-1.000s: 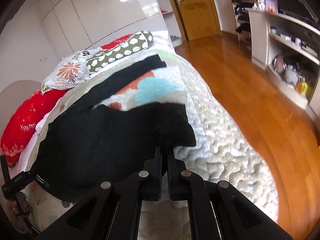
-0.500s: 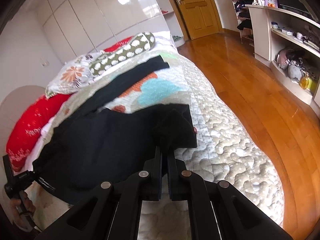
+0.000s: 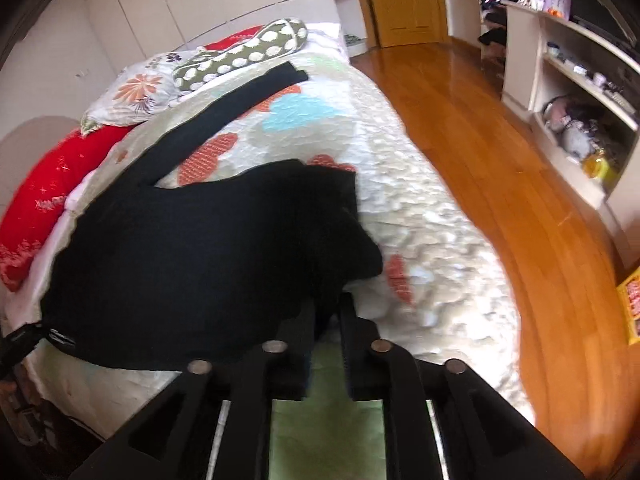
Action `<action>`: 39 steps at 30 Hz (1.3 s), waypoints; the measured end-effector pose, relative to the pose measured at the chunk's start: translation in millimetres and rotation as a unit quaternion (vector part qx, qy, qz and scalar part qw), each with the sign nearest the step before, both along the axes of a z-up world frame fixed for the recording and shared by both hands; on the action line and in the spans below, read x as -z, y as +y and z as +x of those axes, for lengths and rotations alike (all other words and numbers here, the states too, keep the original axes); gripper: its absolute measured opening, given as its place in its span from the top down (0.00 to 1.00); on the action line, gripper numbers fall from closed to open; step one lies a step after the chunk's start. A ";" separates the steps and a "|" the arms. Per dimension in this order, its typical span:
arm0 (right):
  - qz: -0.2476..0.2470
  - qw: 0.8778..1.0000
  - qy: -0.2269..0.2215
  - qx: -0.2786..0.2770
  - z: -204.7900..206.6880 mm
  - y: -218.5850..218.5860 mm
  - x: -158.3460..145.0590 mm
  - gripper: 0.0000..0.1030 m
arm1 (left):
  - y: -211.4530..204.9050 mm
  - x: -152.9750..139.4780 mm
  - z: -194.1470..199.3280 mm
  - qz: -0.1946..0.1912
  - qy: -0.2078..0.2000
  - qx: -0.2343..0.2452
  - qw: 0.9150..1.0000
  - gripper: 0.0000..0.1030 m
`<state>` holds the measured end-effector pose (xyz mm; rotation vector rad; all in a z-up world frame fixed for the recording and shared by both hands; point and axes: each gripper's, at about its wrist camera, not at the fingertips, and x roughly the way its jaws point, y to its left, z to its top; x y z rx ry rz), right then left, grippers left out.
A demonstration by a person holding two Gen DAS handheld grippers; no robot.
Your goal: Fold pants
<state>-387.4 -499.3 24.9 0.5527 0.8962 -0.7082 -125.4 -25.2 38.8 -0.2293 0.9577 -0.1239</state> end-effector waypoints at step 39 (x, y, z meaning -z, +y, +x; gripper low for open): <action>-0.102 0.912 0.065 -0.393 415.9 -48.1 23.4 0.38 | -46.1 -21.2 236.2 0.039 -0.034 0.225 0.973 0.09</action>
